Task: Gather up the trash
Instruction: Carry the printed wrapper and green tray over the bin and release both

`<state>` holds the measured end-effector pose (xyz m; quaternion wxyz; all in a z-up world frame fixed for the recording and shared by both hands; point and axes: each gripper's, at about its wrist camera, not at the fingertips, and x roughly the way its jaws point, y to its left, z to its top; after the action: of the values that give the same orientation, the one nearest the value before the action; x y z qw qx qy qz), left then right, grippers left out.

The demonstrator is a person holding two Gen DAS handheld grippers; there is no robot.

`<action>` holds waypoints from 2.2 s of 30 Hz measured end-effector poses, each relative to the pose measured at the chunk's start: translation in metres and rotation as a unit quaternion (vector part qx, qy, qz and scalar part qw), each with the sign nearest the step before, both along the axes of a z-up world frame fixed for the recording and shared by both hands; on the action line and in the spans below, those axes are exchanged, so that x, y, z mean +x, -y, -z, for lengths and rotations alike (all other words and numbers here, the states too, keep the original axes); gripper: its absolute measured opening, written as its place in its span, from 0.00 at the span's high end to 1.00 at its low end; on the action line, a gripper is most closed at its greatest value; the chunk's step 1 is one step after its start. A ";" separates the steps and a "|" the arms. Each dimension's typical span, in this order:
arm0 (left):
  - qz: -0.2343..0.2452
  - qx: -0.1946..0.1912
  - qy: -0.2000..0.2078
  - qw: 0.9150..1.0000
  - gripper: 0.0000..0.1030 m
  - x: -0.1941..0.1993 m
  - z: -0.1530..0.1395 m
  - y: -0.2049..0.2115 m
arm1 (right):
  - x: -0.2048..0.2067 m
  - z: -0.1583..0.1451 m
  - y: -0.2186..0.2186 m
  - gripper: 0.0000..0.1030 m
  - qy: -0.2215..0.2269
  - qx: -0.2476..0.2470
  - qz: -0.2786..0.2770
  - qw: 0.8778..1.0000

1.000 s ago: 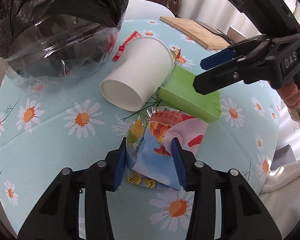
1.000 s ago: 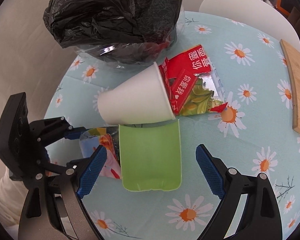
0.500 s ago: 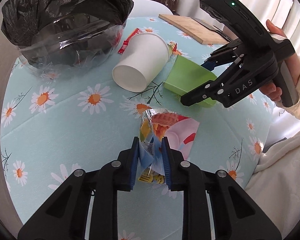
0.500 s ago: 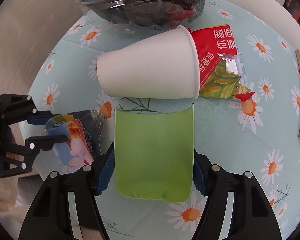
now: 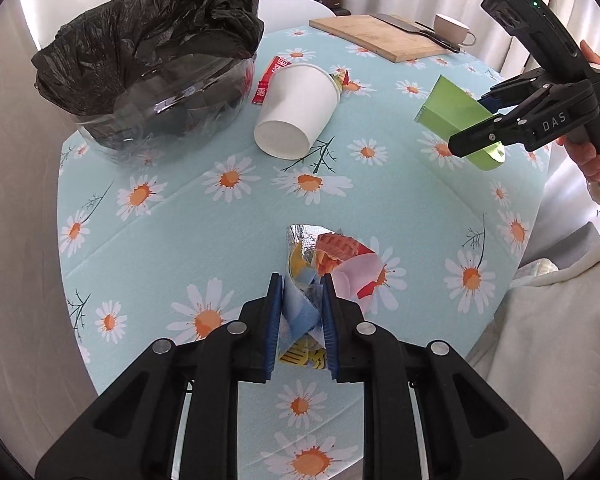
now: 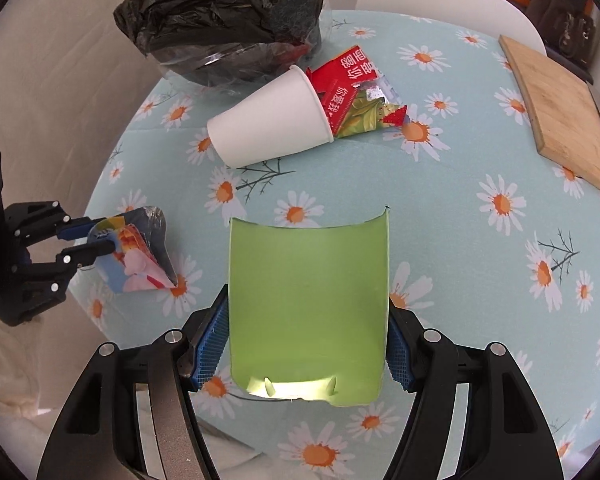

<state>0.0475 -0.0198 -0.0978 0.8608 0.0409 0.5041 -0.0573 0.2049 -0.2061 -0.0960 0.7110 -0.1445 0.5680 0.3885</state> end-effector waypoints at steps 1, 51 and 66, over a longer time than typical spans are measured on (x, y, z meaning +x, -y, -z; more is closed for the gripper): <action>0.002 0.002 0.003 1.000 0.81 -0.003 -0.003 0.000 | -0.005 -0.004 0.003 0.39 0.004 0.006 0.005 1.000; 0.181 -0.090 0.137 0.970 0.81 0.019 -0.119 -0.162 | -0.061 -0.134 -0.119 0.39 0.130 0.099 0.174 0.971; 0.149 -0.054 0.234 0.959 0.78 0.095 -0.221 -0.204 | 0.031 -0.210 -0.185 0.37 0.178 0.160 0.112 0.964</action>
<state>0.1429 0.1841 0.1232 0.9374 0.0810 0.2727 -0.2009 0.2362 -0.0212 0.1138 0.8535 -0.0316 0.3750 0.3605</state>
